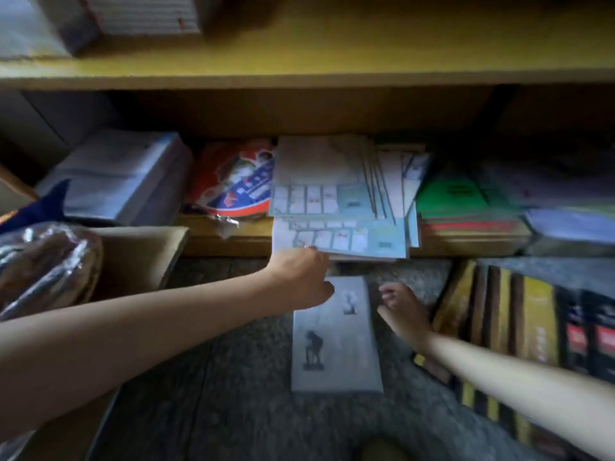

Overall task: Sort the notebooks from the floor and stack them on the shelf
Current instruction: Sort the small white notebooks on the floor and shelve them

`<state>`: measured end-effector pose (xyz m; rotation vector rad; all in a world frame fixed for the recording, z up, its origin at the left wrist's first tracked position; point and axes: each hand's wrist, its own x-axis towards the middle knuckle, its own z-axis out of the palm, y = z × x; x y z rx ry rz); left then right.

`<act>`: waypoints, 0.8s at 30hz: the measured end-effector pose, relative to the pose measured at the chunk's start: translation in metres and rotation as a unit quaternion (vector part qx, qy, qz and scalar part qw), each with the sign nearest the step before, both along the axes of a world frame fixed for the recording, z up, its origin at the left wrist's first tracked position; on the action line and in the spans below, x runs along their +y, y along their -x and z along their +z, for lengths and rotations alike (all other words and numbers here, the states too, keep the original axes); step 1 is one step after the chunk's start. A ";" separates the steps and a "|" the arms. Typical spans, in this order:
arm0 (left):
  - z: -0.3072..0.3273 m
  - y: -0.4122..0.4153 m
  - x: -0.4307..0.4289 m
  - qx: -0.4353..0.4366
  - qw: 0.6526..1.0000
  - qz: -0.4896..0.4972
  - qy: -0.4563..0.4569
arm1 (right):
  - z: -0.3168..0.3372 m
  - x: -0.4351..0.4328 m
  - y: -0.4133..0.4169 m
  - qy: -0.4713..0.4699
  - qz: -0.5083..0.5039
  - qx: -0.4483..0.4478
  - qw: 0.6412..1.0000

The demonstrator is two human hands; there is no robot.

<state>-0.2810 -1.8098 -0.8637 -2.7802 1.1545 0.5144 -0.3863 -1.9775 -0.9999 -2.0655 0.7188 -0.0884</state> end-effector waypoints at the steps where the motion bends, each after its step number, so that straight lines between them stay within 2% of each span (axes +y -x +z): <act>1: -0.017 0.007 0.000 0.066 0.997 0.034 -0.032 | -0.008 0.002 0.002 -0.019 -0.028 0.035 0.999; 4: -0.060 0.019 0.004 0.213 0.965 0.144 -0.041 | -0.016 0.014 0.002 -0.076 -0.066 0.119 0.988; 7: -0.082 0.023 0.010 0.285 0.925 0.250 -0.001 | -0.021 0.027 -0.003 -0.099 -0.051 0.136 0.984; 12: -0.103 0.019 0.019 0.311 0.871 0.369 0.085 | -0.016 0.035 -0.005 -0.123 -0.057 0.142 0.981; 19: -0.105 0.025 0.022 0.349 0.807 0.445 0.172 | -0.014 0.033 -0.002 -0.128 -0.064 0.132 0.981; 21: -0.111 0.024 0.026 0.358 0.796 0.452 0.183 | -0.017 0.032 0.000 -0.138 -0.071 0.121 0.980; 24: -0.113 0.023 0.029 0.386 0.763 0.472 0.212 | -0.019 0.029 0.003 -0.166 -0.074 0.106 0.978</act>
